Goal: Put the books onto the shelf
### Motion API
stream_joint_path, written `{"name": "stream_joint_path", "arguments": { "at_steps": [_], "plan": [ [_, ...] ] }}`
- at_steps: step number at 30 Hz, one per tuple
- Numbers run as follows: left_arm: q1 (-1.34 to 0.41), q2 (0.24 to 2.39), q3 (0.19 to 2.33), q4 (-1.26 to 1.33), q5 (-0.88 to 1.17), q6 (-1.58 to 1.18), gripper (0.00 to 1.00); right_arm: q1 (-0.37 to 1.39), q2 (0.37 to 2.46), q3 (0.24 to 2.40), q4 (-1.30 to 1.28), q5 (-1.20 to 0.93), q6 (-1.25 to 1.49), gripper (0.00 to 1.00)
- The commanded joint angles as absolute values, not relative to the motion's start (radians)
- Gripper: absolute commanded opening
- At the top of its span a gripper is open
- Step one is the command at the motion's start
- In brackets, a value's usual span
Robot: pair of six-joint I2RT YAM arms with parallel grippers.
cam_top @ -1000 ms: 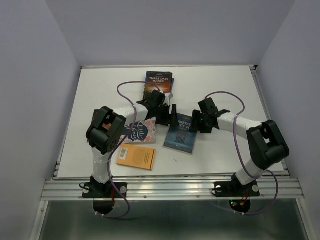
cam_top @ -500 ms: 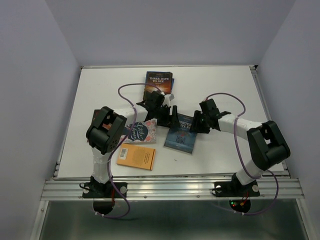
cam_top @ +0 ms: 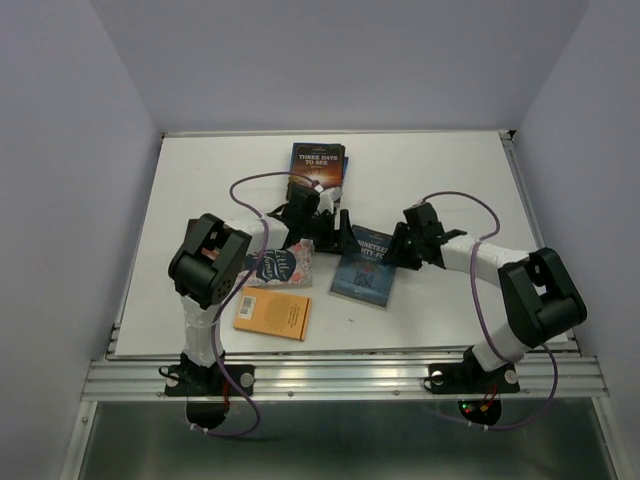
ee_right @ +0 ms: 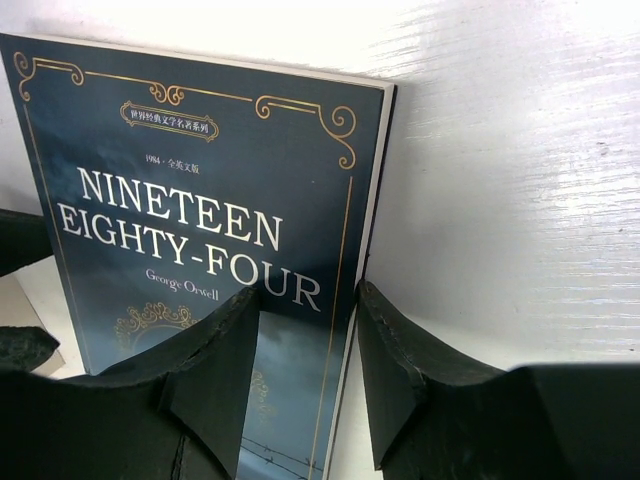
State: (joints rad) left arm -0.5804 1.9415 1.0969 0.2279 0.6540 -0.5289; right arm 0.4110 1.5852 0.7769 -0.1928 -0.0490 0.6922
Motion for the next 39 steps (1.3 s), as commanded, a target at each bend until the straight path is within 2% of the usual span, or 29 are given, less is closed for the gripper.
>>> {"name": "stream_joint_path", "arguments": {
  "at_steps": [1,17,23,27,33,37,39],
  "plan": [
    [-0.661,1.853,1.108,0.417,0.917,-0.629,0.78,0.430,1.684,0.667,-0.288,-0.089,0.715,0.45],
    [-0.701,1.911,1.072,0.620,1.042,-0.753,0.74,0.430,1.628,0.632,-0.229,-0.121,0.695,0.46],
    [-0.733,1.968,1.072,0.629,1.068,-0.764,0.56,0.430,1.624,0.617,-0.201,-0.144,0.693,0.46],
    [-0.742,1.977,1.060,0.627,1.068,-0.762,0.55,0.430,1.624,0.609,-0.195,-0.155,0.690,0.46],
    [-0.752,2.006,1.058,0.490,1.013,-0.688,0.56,0.420,1.612,0.606,-0.195,-0.155,0.683,0.46],
    [-0.790,2.040,1.129,0.200,0.887,-0.494,0.50,0.420,1.600,0.606,-0.195,-0.155,0.678,0.46],
    [-0.795,2.057,1.143,0.193,0.894,-0.495,0.48,0.420,1.594,0.604,-0.195,-0.153,0.676,0.46]
  ]
}}
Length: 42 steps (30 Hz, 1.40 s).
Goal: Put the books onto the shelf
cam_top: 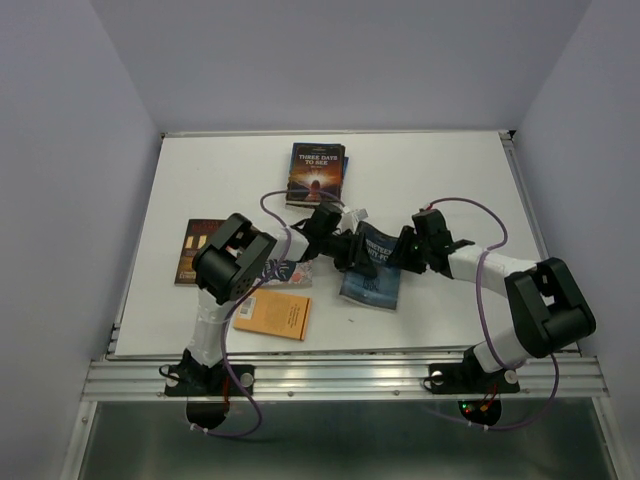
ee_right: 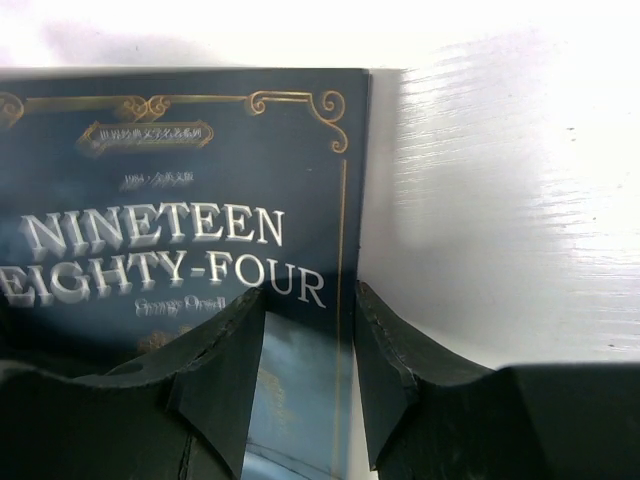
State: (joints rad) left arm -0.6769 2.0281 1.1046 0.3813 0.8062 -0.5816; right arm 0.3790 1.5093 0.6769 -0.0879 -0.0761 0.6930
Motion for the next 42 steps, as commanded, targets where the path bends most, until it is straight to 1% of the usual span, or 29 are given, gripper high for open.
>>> {"name": "stream_joint_path", "arguments": {
  "at_steps": [1,4,5,8,10,11,13,14,18,20,21,24,25,26,27,28,31,32,34,37,40,42],
  "plan": [
    [-0.793,2.062,1.146,0.190,0.900,-0.497,0.47,0.420,1.592,0.603,-0.195,-0.153,0.675,0.46],
    [-0.795,2.057,1.154,0.189,0.894,-0.499,0.45,0.420,1.585,0.600,-0.195,-0.153,0.673,0.46],
    [-0.793,2.043,1.155,0.189,0.888,-0.500,0.39,0.420,1.583,0.600,-0.195,-0.155,0.672,0.46],
    [-0.793,2.010,1.158,0.178,0.852,-0.503,0.34,0.420,1.578,0.595,-0.195,-0.152,0.670,0.46],
    [-0.790,1.994,1.155,0.169,0.833,-0.509,0.28,0.411,1.578,0.595,-0.195,-0.150,0.670,0.46],
    [-0.788,1.979,1.160,0.158,0.809,-0.509,0.19,0.411,1.578,0.595,-0.195,-0.149,0.672,0.46],
    [-0.775,1.962,1.163,0.133,0.770,-0.517,0.03,0.411,1.577,0.594,-0.195,-0.147,0.672,0.46],
    [-0.769,1.953,1.163,0.114,0.728,-0.522,0.00,0.411,1.575,0.594,-0.196,-0.143,0.673,0.46],
    [-0.739,1.888,1.172,0.089,0.631,-0.531,0.00,0.411,1.562,0.595,-0.199,-0.135,0.672,0.47],
    [-0.739,1.861,1.189,0.087,0.606,-0.509,0.00,0.411,1.543,0.595,-0.199,-0.130,0.669,0.51],
    [-0.738,1.855,1.195,0.087,0.606,-0.505,0.00,0.411,1.534,0.595,-0.198,-0.127,0.669,0.54],
    [-0.739,1.835,1.219,0.087,0.610,-0.477,0.00,0.411,1.484,0.601,-0.206,-0.110,0.666,0.81],
    [-0.738,1.829,1.226,0.087,0.614,-0.466,0.00,0.411,1.467,0.604,-0.210,-0.103,0.667,0.98],
    [-0.739,1.813,1.233,0.090,0.626,-0.448,0.00,0.411,1.422,0.610,-0.218,-0.088,0.670,1.00],
    [-0.738,1.806,1.238,0.092,0.632,-0.439,0.00,0.411,1.422,0.617,-0.224,-0.074,0.670,1.00],
    [-0.738,1.798,1.244,0.092,0.638,-0.433,0.00,0.411,1.372,0.623,-0.235,-0.057,0.670,1.00],
    [-0.726,1.764,1.262,0.084,0.692,-0.388,0.00,0.411,1.254,0.658,-0.325,0.090,0.687,1.00],
    [-0.721,1.749,1.276,0.080,0.704,-0.373,0.00,0.411,1.224,0.673,-0.345,0.174,0.712,1.00],
    [-0.697,1.733,1.287,0.080,0.703,-0.354,0.00,0.411,1.137,0.684,-0.376,0.251,0.732,1.00],
    [-0.654,1.704,1.353,0.031,0.667,-0.298,0.00,0.402,1.045,0.701,-0.439,0.433,0.779,1.00],
    [-0.618,1.697,1.426,-0.027,0.649,-0.232,0.00,0.402,1.006,0.713,-0.449,0.491,0.792,1.00],
    [-0.572,1.704,1.515,-0.089,0.644,-0.160,0.00,0.402,1.006,0.724,-0.454,0.500,0.782,1.00]
  ]
}}
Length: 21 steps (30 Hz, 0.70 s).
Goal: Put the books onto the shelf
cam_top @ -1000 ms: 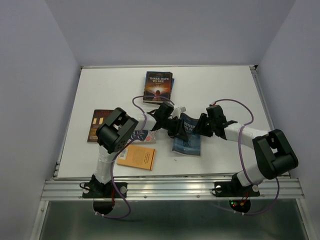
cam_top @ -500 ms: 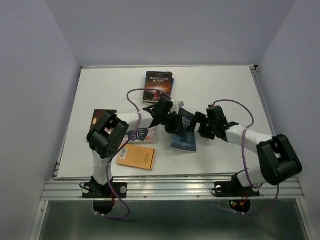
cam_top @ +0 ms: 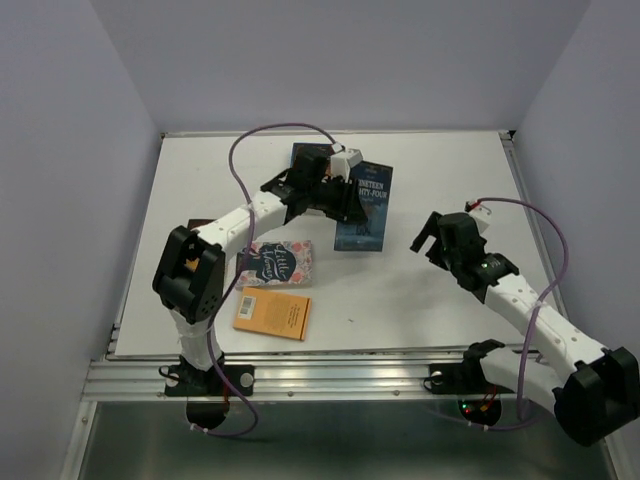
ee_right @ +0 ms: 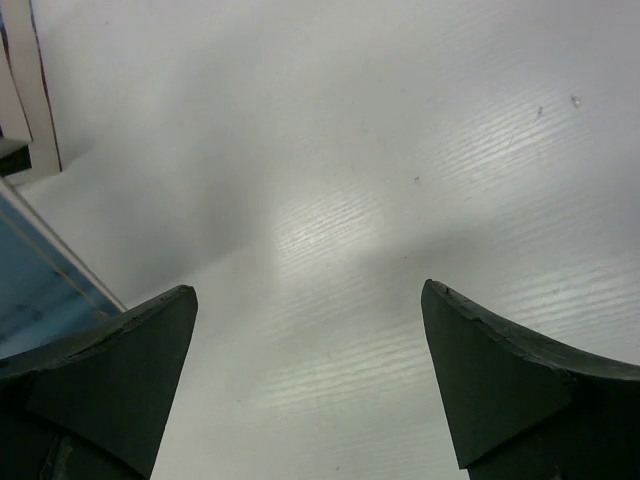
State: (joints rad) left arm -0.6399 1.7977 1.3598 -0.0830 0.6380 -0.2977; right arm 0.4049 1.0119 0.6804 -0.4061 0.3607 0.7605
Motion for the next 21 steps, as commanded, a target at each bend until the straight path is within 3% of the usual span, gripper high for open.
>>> {"name": "stream_joint_path", "arguments": {
  "at_steps": [1,11,21],
  "plan": [
    [-0.536,1.724,1.588,-0.138,0.666,-0.108,0.00,0.402,1.025,0.733,-0.454,0.491,0.779,1.00],
    [-0.379,2.020,2.076,-0.523,0.784,0.149,0.00,0.402,1.192,0.779,-0.460,0.420,0.798,1.00],
    [-0.287,2.259,2.290,-0.623,0.867,0.137,0.00,0.393,1.281,0.825,-0.463,0.422,0.804,1.00]
  ]
}}
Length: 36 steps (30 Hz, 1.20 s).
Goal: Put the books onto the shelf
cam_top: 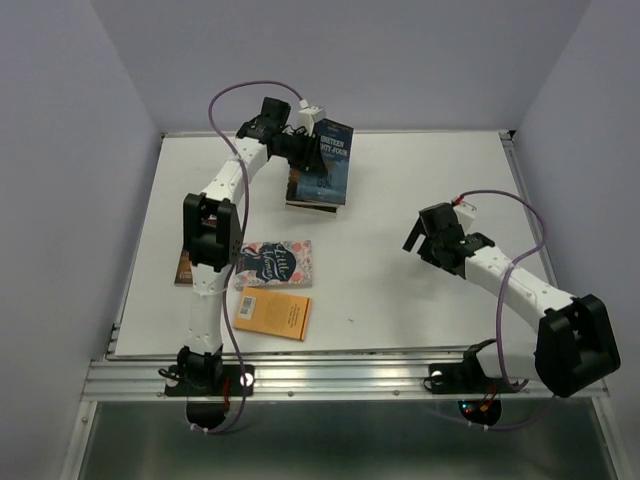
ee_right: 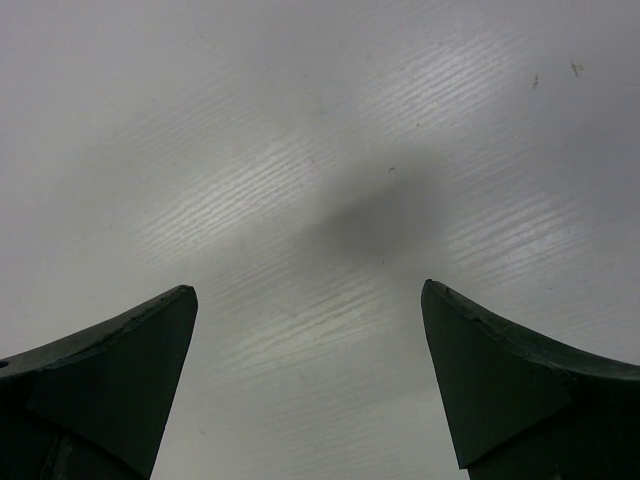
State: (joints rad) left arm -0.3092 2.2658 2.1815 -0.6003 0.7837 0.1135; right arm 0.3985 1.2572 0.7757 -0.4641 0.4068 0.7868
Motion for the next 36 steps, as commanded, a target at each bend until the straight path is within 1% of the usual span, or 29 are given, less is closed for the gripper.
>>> {"name": "stream_joint_path", "arguments": {
  "at_steps": [1,4,6,7,8,9,10,11,12,13,17,25,32,34,35,36],
  "plan": [
    [-0.284,2.273,2.299,-0.629,0.850,0.133,0.00,0.393,1.288,0.834,-0.469,0.416,0.805,1.00],
    [-0.253,2.298,2.277,-0.595,0.888,0.118,0.00,0.393,1.308,0.842,-0.476,0.411,0.816,1.00],
    [-0.235,2.316,2.284,-0.595,0.870,0.115,0.00,0.393,1.316,0.847,-0.479,0.414,0.821,1.00],
    [-0.230,2.325,2.292,-0.598,0.855,0.115,0.01,0.393,1.318,0.848,-0.480,0.416,0.822,1.00],
    [-0.226,2.332,2.298,-0.600,0.833,0.115,0.03,0.393,1.319,0.848,-0.480,0.416,0.825,1.00],
    [-0.216,2.345,2.310,-0.600,0.824,0.120,0.22,0.393,1.324,0.850,-0.480,0.416,0.827,1.00],
    [-0.212,2.352,2.315,-0.595,0.815,0.120,0.38,0.393,1.327,0.851,-0.480,0.416,0.830,1.00],
    [-0.209,2.358,2.321,-0.595,0.789,0.124,0.60,0.393,1.331,0.854,-0.482,0.413,0.828,1.00],
    [-0.207,2.370,2.335,-0.592,0.775,0.129,0.88,0.393,1.336,0.856,-0.483,0.405,0.828,1.00],
    [-0.206,2.378,2.345,-0.592,0.752,0.130,0.98,0.393,1.341,0.859,-0.482,0.403,0.828,1.00],
    [-0.206,2.417,2.405,-0.603,0.675,0.146,0.99,0.393,1.370,0.867,-0.485,0.382,0.827,1.00],
    [-0.204,2.424,2.401,-0.566,0.586,0.107,0.99,0.393,1.405,0.879,-0.483,0.350,0.816,1.00],
    [-0.199,2.356,2.392,-0.517,0.540,0.020,0.99,0.393,1.407,0.893,-0.473,0.313,0.720,1.00],
    [-0.199,2.286,2.320,-0.458,0.538,0.003,0.99,0.393,1.401,0.887,-0.471,0.313,0.700,1.00],
    [-0.199,2.231,2.236,-0.431,0.543,-0.029,0.99,0.393,1.393,0.882,-0.468,0.316,0.698,1.00],
    [-0.199,2.211,2.202,-0.407,0.549,-0.038,0.99,0.393,1.388,0.876,-0.468,0.316,0.698,1.00]
  ]
}}
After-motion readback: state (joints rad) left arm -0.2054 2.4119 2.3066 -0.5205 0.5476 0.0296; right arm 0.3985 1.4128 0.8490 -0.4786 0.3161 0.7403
